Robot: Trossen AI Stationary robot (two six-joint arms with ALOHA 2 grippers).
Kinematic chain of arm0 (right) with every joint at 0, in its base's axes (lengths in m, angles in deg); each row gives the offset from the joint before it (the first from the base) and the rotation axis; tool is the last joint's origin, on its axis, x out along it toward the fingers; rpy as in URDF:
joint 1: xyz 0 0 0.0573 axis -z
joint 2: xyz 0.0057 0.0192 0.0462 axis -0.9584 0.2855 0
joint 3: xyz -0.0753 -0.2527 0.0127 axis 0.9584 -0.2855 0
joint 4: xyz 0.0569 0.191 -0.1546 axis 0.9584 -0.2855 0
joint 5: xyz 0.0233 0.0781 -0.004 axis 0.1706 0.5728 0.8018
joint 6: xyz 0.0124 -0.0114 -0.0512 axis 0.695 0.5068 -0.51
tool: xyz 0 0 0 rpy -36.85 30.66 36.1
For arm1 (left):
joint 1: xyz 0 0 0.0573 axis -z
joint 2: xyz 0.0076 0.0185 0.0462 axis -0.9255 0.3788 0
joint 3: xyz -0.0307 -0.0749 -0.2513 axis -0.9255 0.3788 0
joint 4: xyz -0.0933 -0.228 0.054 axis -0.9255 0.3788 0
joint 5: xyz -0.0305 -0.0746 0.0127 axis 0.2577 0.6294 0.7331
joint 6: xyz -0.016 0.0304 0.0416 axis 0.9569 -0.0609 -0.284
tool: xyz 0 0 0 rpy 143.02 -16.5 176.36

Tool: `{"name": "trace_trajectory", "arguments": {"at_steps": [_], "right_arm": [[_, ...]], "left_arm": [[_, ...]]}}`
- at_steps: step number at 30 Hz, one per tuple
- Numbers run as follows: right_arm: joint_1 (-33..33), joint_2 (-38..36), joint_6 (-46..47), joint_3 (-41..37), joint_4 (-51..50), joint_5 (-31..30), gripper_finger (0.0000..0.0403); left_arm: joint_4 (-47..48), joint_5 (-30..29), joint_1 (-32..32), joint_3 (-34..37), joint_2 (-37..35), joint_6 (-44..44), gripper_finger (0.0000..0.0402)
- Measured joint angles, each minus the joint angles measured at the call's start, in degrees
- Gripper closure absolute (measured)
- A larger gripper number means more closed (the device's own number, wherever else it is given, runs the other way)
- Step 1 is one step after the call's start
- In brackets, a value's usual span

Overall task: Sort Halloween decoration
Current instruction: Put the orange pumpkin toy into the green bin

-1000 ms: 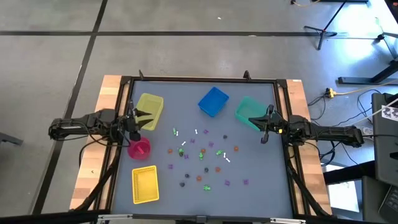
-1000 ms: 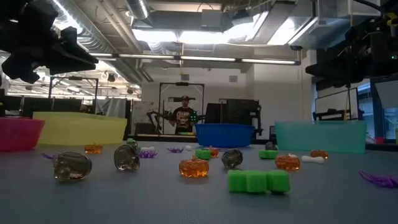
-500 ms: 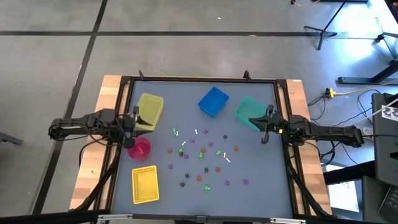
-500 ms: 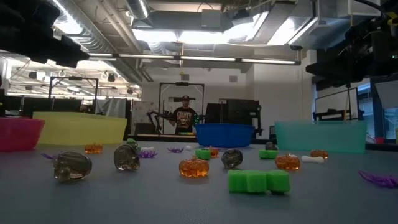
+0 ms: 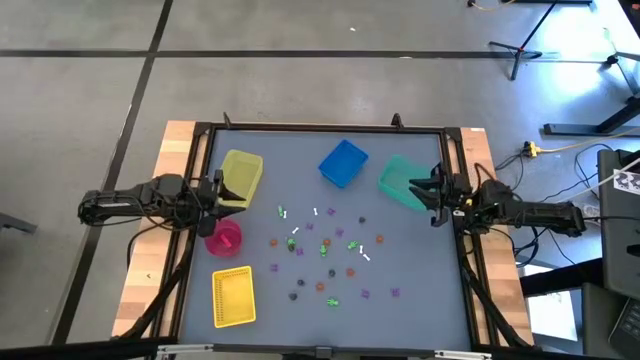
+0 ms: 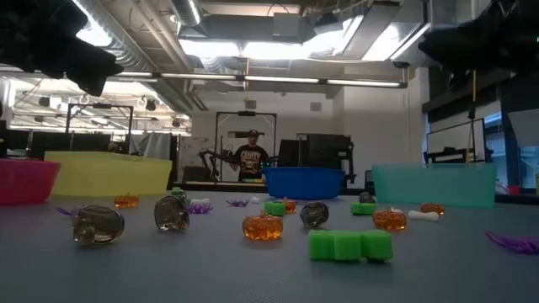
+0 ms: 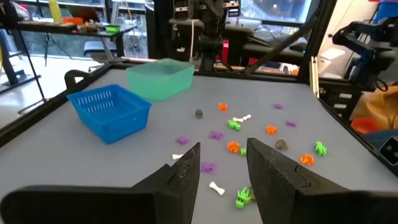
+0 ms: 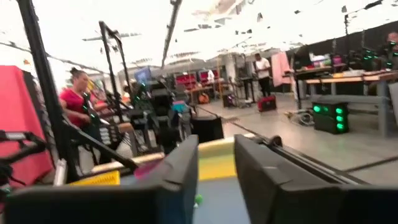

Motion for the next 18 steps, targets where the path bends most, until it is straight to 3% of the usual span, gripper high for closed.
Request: {"name": "trace_trajectory", "arguments": {"at_steps": [8,13,18], "right_arm": [[-0.04,7.58,2.32,7.91,-0.72,7.64,0.0201],[-0.04,18.83,2.32,13.87,-2.58,11.95,0.0195],[-0.04,31.29,2.32,22.72,-13.94,16.67,0.0202]], "left_arm": [[-1.18,-2.52,0.00,-0.02,0.02,0.00,0.0285],[-1.10,-2.52,0.02,0.00,0.00,0.00,0.0285],[-1.07,-2.49,0.00,-0.02,0.01,0.00,0.0285]]}}
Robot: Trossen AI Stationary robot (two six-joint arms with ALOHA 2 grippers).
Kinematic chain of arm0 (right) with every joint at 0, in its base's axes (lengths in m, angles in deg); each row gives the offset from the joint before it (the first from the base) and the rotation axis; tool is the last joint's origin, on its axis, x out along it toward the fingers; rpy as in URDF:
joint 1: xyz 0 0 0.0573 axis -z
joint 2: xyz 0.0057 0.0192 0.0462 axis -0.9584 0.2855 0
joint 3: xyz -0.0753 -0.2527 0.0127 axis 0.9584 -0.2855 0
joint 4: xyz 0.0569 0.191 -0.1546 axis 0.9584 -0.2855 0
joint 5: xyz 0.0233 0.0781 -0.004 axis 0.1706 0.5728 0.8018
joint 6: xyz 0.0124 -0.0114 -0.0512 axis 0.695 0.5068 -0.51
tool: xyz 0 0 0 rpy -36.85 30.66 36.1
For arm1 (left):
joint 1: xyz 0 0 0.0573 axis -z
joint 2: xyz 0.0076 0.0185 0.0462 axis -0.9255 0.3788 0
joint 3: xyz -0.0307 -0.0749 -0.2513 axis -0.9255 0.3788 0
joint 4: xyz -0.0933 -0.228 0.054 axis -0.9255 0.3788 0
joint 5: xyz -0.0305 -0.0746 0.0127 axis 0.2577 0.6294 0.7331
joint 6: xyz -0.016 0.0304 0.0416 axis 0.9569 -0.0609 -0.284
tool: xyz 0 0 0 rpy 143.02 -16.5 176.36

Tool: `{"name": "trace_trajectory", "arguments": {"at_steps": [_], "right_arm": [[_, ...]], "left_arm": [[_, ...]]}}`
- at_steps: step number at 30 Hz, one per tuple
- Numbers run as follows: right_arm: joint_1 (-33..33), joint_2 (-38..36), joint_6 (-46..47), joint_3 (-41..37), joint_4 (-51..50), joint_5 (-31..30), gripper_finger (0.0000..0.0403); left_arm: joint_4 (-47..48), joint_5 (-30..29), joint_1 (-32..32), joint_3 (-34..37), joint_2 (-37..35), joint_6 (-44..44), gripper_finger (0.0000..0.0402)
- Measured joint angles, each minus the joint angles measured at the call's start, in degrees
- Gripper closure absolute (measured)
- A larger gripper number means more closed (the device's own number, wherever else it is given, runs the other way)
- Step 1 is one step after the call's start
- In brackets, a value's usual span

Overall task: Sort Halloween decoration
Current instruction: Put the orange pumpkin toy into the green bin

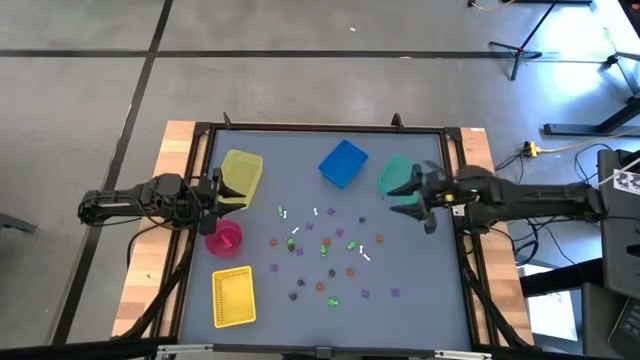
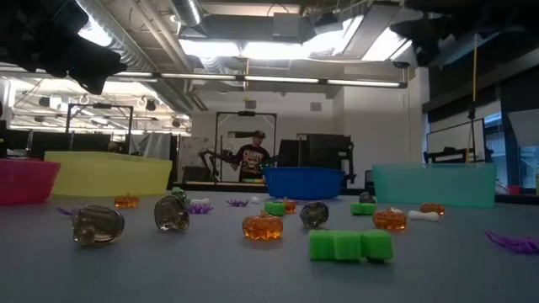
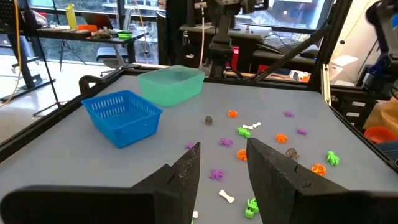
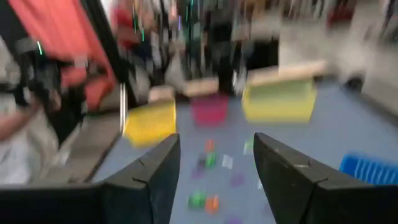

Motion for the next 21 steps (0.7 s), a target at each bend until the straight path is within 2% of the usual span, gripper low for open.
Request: {"name": "trace_trajectory", "arguments": {"at_steps": [9,14,17,21], "right_arm": [[-0.67,21.72,0.00,14.56,-25.47,4.40,0.0210],[-5.31,30.95,-0.24,17.66,-30.05,2.75,0.0210],[-8.60,35.25,-0.41,17.79,-30.32,-0.31,0.0210],[-12.19,39.87,-0.47,17.81,-30.95,-8.35,0.0210]], "left_arm": [[0.02,0.02,0.00,0.01,0.02,0.00,0.0285],[0.02,0.04,0.01,0.00,0.00,0.00,0.0285],[0.02,0.03,0.00,0.00,-0.01,0.00,0.0285],[0.02,0.04,0.02,0.00,-0.01,0.00,0.0285]]}}
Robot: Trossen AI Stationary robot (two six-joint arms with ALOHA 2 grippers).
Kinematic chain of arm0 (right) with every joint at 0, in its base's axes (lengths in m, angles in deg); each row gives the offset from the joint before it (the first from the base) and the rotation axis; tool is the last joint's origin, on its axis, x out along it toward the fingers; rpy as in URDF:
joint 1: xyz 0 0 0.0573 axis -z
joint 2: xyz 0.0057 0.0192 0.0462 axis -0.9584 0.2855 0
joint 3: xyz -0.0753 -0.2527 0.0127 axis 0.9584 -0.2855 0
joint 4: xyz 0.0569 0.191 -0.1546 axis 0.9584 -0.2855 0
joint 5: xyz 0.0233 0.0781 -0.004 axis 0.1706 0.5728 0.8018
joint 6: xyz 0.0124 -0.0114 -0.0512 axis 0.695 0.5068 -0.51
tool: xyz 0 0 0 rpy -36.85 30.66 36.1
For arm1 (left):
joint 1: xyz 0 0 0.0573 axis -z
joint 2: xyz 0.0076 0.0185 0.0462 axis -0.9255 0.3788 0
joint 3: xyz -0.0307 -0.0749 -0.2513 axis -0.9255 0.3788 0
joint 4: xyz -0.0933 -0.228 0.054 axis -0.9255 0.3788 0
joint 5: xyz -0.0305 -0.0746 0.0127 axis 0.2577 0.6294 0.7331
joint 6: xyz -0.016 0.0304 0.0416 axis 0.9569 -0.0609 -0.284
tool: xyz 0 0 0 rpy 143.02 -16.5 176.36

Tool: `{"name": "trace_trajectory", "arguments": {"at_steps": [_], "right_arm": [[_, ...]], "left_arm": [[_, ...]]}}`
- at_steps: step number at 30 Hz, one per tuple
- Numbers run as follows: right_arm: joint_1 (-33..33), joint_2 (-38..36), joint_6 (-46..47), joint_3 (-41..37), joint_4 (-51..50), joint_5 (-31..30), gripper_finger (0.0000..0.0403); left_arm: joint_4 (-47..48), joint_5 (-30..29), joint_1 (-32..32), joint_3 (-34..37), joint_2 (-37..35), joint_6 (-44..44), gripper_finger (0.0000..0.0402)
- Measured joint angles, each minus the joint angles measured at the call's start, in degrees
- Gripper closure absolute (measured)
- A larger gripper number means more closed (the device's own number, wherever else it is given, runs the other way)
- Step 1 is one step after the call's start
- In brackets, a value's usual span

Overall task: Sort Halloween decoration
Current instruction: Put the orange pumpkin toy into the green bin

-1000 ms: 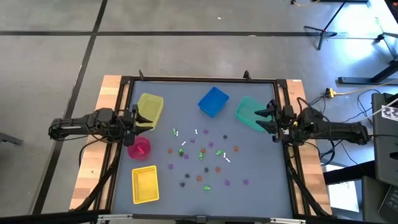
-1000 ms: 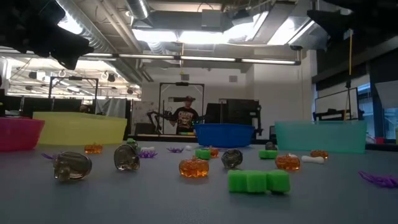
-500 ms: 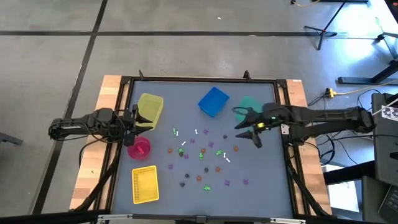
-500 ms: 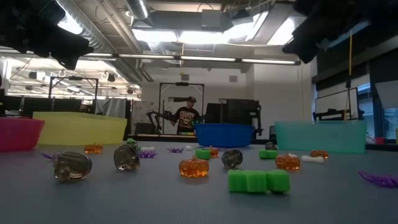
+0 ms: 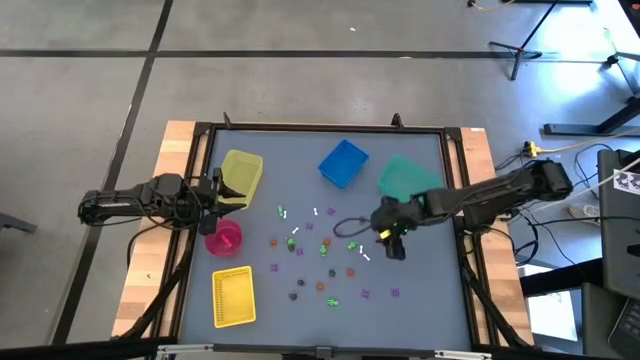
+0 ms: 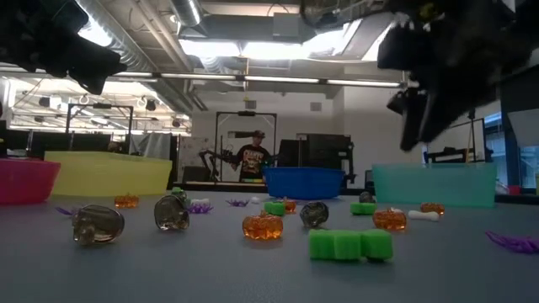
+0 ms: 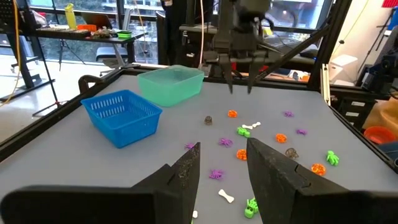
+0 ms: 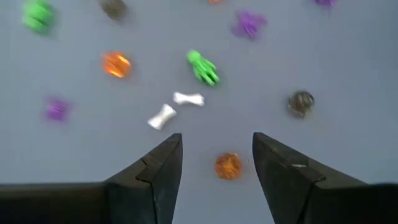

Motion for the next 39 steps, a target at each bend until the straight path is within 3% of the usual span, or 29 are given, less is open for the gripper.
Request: {"name": "trace_trajectory", "arguments": {"at_steps": [7,18,31,39], "right_arm": [[-2.57,5.43,-0.05,0.00,-2.00,-3.85,0.0210],[-2.37,12.00,-0.18,0.00,-1.87,-4.23,0.0210],[-2.37,14.28,-0.31,0.09,-1.58,-4.46,0.0211],[-2.37,14.31,-0.29,0.07,-1.36,-3.75,0.0268]], "left_arm": [[-0.02,-0.02,-0.02,0.00,0.00,0.00,0.0285],[0.00,-0.02,-0.02,0.00,0.00,-0.02,0.0285],[0.02,-0.02,-0.02,0.00,0.01,-0.02,0.0285],[0.00,-0.02,-0.01,0.00,0.02,-0.02,0.0285]]}}
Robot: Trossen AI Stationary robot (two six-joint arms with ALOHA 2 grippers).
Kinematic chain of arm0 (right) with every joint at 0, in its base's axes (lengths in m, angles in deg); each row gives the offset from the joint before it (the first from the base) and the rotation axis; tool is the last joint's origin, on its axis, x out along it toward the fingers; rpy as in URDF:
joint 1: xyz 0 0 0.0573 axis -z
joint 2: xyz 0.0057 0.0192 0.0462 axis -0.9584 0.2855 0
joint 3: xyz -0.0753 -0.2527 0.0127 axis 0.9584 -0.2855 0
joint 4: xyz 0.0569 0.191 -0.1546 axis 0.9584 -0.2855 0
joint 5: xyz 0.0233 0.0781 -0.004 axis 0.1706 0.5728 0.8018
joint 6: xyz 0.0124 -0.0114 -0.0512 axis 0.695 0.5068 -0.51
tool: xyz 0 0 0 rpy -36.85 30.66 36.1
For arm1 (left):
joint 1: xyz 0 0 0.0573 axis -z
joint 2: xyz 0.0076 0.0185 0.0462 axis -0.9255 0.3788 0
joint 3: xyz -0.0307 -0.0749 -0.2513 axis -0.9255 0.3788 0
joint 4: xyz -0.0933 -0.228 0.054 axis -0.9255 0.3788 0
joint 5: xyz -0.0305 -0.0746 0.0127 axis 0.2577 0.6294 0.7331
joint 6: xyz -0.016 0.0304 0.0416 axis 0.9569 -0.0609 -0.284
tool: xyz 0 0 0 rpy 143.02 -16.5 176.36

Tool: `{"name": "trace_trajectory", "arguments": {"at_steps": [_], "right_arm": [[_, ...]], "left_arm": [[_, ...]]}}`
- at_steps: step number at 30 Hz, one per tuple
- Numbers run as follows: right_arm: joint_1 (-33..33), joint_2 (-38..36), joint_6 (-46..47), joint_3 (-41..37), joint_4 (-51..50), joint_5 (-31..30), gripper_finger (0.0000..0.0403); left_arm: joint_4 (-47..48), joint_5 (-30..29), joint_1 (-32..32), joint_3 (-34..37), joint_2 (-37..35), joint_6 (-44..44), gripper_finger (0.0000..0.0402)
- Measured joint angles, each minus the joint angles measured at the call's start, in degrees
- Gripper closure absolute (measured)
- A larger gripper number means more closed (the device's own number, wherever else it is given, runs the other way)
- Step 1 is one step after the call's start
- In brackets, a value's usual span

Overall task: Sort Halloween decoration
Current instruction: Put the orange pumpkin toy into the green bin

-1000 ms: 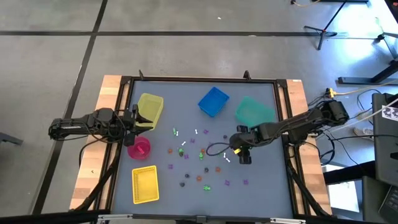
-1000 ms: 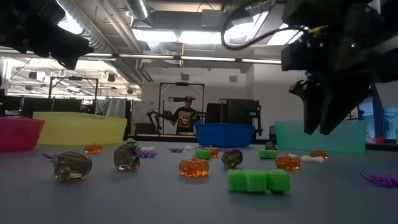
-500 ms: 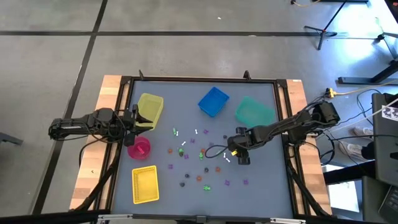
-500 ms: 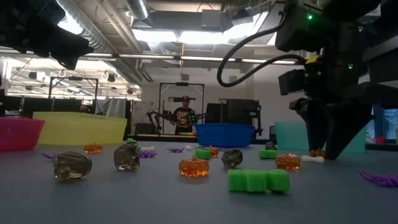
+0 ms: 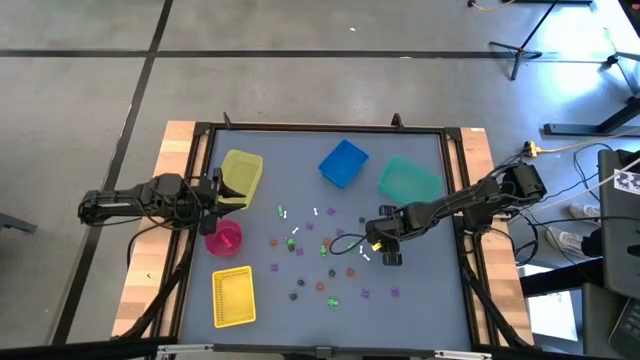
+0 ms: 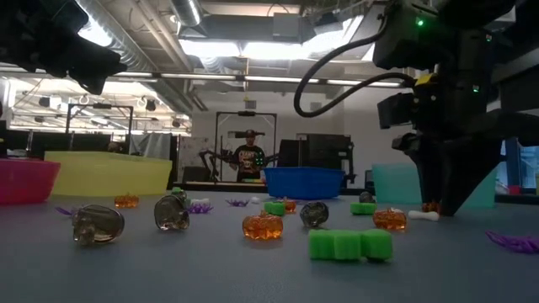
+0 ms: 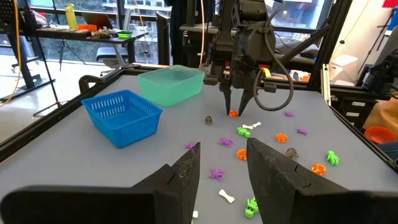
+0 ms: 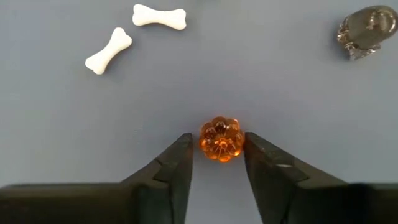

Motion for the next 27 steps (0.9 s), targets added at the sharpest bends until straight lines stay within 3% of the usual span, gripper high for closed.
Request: {"name": "trace_trajectory", "arguments": {"at_steps": [6,15,27], "right_arm": [[0.00,0.00,0.02,0.00,0.02,0.02,0.0307],[0.00,0.03,0.07,0.39,-0.68,-0.01,0.0303],[0.03,0.18,-5.11,13.62,-19.04,-4.95,0.0303]], "left_arm": [[0.00,0.00,0.00,0.00,-0.02,0.00,0.0285],[0.00,0.00,-0.01,0.00,0.01,0.00,0.0285],[0.00,0.00,-0.01,0.00,0.01,-0.01,0.0285]]}}
